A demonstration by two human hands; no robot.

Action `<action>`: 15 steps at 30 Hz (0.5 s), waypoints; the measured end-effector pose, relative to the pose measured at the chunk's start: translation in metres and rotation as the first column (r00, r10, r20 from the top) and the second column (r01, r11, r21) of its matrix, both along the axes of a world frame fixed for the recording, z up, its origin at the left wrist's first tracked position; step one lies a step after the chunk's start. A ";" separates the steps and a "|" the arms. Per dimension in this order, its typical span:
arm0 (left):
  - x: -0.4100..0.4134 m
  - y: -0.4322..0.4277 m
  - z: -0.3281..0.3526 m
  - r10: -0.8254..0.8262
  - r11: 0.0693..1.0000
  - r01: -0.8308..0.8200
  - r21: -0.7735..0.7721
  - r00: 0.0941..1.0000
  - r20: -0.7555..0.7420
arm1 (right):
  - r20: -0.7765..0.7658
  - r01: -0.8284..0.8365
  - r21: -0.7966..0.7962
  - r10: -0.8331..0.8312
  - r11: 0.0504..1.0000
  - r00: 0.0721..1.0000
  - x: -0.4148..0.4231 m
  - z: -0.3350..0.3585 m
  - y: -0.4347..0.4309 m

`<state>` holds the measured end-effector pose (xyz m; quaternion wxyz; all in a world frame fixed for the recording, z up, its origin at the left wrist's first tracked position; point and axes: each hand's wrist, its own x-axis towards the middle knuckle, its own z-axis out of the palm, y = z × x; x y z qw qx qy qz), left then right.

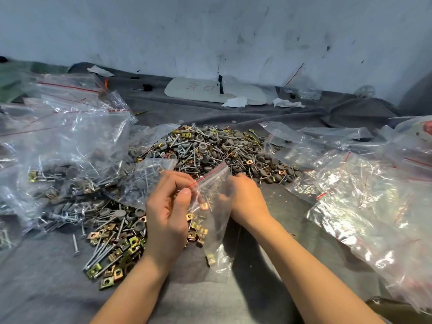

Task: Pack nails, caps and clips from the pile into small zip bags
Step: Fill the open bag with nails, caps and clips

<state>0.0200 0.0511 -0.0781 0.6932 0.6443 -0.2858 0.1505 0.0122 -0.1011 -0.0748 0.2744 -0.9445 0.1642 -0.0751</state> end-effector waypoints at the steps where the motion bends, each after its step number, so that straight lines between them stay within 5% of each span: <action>1: 0.000 0.000 0.000 -0.001 1.000 0.001 0.011 1.000 0.010 | 0.038 0.025 0.014 -0.026 1.000 0.999 -0.001 0.002 -0.002; 6: 0.002 -0.003 -0.002 -0.024 0.987 0.016 0.158 0.998 0.052 | 0.257 0.151 0.289 -0.229 0.945 0.939 -0.013 0.031 -0.027; 11: 0.000 -0.010 -0.007 -0.150 0.932 0.045 0.359 0.951 0.269 | 0.528 -0.147 0.410 -0.102 0.900 0.843 -0.038 0.059 -0.020; 15: -0.001 -0.010 -0.008 -0.234 0.894 0.077 0.440 0.920 0.314 | 0.612 -0.296 0.324 0.039 0.899 0.790 -0.049 0.068 -0.002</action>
